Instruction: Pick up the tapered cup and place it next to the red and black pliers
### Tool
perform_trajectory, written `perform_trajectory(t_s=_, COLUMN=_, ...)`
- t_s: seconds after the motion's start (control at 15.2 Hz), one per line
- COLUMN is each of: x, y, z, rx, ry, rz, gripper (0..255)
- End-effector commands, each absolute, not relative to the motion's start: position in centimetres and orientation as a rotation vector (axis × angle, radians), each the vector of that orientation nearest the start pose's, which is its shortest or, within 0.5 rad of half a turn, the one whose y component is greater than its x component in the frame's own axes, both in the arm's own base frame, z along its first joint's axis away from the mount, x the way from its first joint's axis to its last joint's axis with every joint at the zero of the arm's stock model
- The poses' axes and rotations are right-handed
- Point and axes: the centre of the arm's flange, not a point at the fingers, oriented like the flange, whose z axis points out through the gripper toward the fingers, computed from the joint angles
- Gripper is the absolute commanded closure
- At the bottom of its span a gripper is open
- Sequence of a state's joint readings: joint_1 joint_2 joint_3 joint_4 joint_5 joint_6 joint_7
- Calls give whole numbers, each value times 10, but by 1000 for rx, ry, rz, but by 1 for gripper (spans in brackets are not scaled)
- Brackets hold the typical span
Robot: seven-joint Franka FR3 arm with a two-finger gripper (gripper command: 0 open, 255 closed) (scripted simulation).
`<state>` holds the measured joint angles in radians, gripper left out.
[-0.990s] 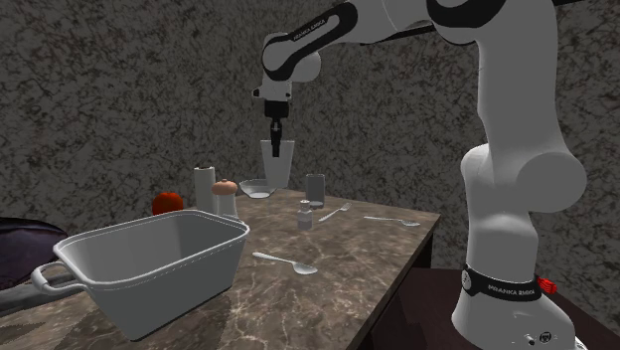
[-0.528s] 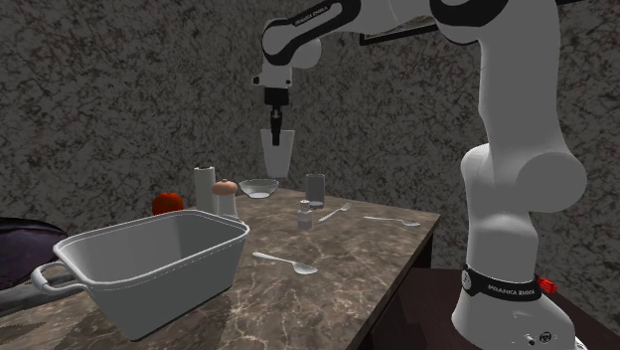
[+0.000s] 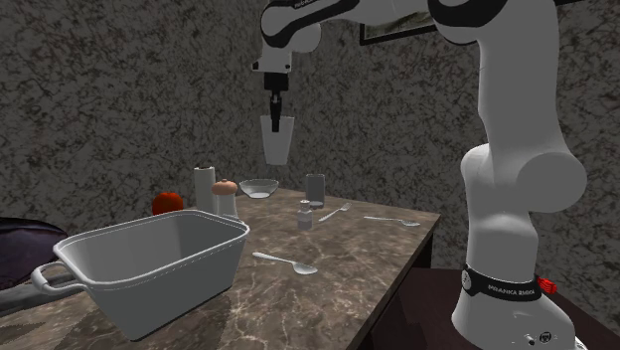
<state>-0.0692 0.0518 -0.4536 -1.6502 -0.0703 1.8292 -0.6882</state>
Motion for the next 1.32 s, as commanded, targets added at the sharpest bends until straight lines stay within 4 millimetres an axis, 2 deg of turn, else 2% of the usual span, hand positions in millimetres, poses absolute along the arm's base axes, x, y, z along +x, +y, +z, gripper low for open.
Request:
perform_trajectory(t_s=0.0, x=511, y=-294, z=595, rx=-3278, ry=-297, rz=-94, gripper=255)
perform_trajectory(t_s=0.13, x=511, y=-294, z=603, rx=-3278, ry=-297, rz=-94, gripper=255)
perform_trajectory(t_s=1.25, x=539, y=-75, z=567, rx=-3278, ry=-297, rz=-94, gripper=255)
